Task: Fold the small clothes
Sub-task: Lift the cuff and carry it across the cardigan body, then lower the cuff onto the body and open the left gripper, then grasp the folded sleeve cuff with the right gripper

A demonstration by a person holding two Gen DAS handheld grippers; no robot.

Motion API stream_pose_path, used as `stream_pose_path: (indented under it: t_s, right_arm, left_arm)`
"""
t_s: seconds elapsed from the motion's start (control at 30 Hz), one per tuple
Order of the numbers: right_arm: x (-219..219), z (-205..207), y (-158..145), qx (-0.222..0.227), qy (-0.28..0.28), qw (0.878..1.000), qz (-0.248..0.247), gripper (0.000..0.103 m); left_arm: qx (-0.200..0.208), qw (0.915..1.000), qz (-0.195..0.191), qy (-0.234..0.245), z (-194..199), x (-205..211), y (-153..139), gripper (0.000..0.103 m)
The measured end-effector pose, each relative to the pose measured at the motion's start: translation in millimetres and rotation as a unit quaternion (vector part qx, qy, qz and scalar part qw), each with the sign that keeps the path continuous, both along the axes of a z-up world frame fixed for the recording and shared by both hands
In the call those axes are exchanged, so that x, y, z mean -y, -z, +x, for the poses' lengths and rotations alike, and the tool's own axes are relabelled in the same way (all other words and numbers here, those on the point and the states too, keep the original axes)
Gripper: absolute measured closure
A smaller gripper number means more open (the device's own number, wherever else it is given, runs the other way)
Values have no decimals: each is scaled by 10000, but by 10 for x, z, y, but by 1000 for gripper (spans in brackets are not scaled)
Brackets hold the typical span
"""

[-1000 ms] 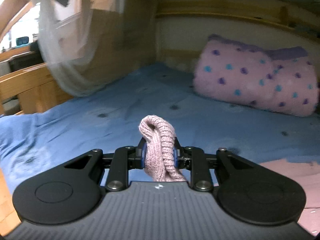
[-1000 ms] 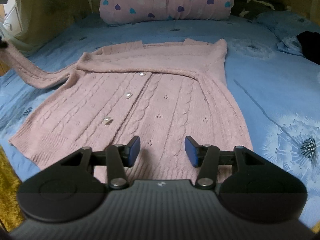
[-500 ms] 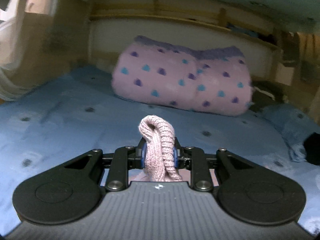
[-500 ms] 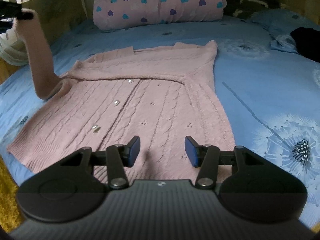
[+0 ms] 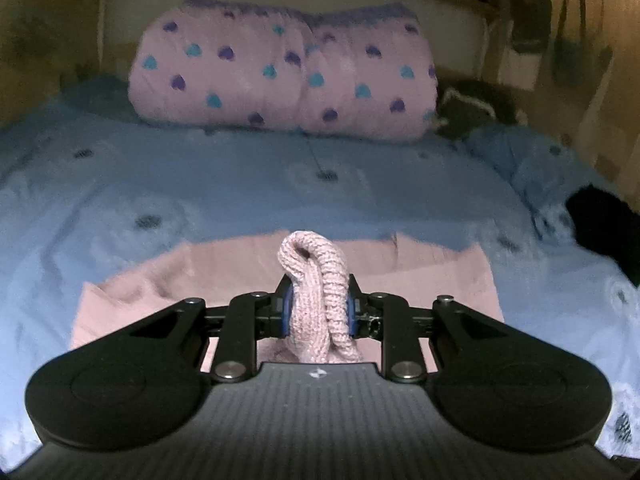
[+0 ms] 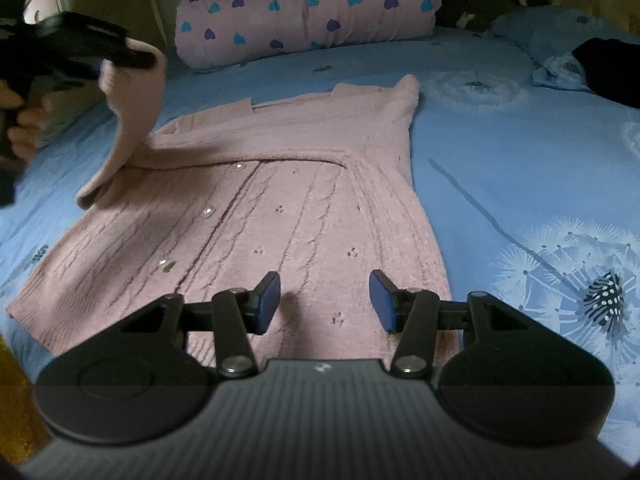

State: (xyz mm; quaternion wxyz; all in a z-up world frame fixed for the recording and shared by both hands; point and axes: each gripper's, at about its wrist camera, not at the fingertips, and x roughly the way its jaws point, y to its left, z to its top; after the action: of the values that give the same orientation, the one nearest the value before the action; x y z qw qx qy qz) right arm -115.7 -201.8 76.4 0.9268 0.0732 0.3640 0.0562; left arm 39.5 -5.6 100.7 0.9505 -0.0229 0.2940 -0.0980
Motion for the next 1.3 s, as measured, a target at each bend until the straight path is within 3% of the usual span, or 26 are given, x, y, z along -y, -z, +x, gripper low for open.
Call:
stream_pose_path:
  t_s: [0.33,0.47,0.63,0.73,1.03,1.3]
  right_arm:
    - [15,-17,48,85,-13,10000,42,52]
    - [-7,-19,63,111,-39,9999,-23,52]
    - [-7,-10,72,118,-28,9999,-29,52]
    - [-25,-6,75,110,-22,9999,-77,52]
    - [-83,103,-38,-72,19,9999,-77,51]
    - [-446,514,-224,-68,-342,9994,-42,51]
  left_arm:
    - [-680,9973,257,128,230,262,678,74]
    - [-853,9959,233,175,254,232,818,73]
    - [-787,9957,331,355,172,213,757,47]
    - [-588,9962,468,440,70,182,643,39]
    - [-235,9973,700,8,-177,-248,413,34]
    - [-480,9934,674,-793,-82,-828,475,33]
